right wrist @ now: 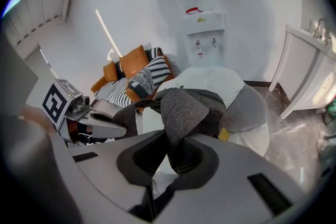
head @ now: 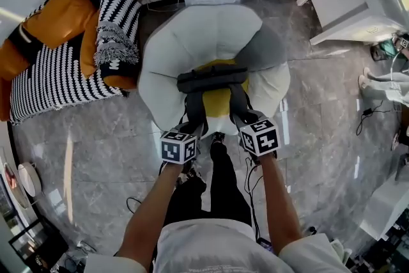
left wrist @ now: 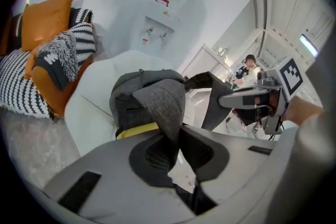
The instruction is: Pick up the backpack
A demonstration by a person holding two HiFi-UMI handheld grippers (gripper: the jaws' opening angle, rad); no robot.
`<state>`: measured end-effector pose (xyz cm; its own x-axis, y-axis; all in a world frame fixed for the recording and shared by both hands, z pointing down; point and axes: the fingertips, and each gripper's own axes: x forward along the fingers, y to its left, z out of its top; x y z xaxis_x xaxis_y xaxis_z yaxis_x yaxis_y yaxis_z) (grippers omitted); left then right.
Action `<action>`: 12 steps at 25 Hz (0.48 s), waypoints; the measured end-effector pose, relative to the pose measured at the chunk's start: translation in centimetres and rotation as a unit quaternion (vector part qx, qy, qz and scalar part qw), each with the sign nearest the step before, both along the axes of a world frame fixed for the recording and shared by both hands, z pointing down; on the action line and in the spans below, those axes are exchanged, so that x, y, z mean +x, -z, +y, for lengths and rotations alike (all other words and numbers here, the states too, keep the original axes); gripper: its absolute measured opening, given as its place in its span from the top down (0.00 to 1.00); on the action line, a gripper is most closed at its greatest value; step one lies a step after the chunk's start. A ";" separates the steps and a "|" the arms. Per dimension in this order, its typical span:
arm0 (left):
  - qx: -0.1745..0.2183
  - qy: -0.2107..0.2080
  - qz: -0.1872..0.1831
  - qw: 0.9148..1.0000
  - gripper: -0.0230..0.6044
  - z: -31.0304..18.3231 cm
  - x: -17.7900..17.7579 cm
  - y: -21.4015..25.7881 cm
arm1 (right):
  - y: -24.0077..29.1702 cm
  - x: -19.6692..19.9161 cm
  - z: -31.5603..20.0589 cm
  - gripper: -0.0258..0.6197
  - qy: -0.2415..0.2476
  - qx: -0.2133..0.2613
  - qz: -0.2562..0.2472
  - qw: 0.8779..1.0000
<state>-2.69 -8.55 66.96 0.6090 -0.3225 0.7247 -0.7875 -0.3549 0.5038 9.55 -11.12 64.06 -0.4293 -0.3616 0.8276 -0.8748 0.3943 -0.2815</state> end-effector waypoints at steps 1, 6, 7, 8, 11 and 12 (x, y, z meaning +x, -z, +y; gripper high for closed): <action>0.000 0.003 0.002 1.000 0.89 0.2 -0.1 0.4 | 0.3 0.0 0.2 0.91 0.001 0.000 -0.001 1.000; 0.004 0.005 0.007 1.000 0.89 0.8 -0.2 1.6 | 1.3 0.3 1.0 0.91 0.005 -0.002 0.001 1.000; 0.004 0.006 0.008 1.000 0.89 0.9 -0.3 1.7 | 1.4 0.3 1.1 0.91 0.007 -0.004 0.002 1.000; 0.005 0.007 0.008 1.000 0.89 1.0 -0.4 1.9 | 1.4 0.4 1.3 0.91 0.008 -0.005 0.003 1.000; 0.012 0.010 0.012 1.000 0.89 1.2 -0.4 2.5 | 1.9 0.6 1.6 0.91 0.010 -0.003 0.003 1.000; 0.018 0.010 0.014 1.000 0.89 1.1 -0.3 2.8 | 2.1 0.6 1.6 0.91 0.009 -0.001 0.003 1.000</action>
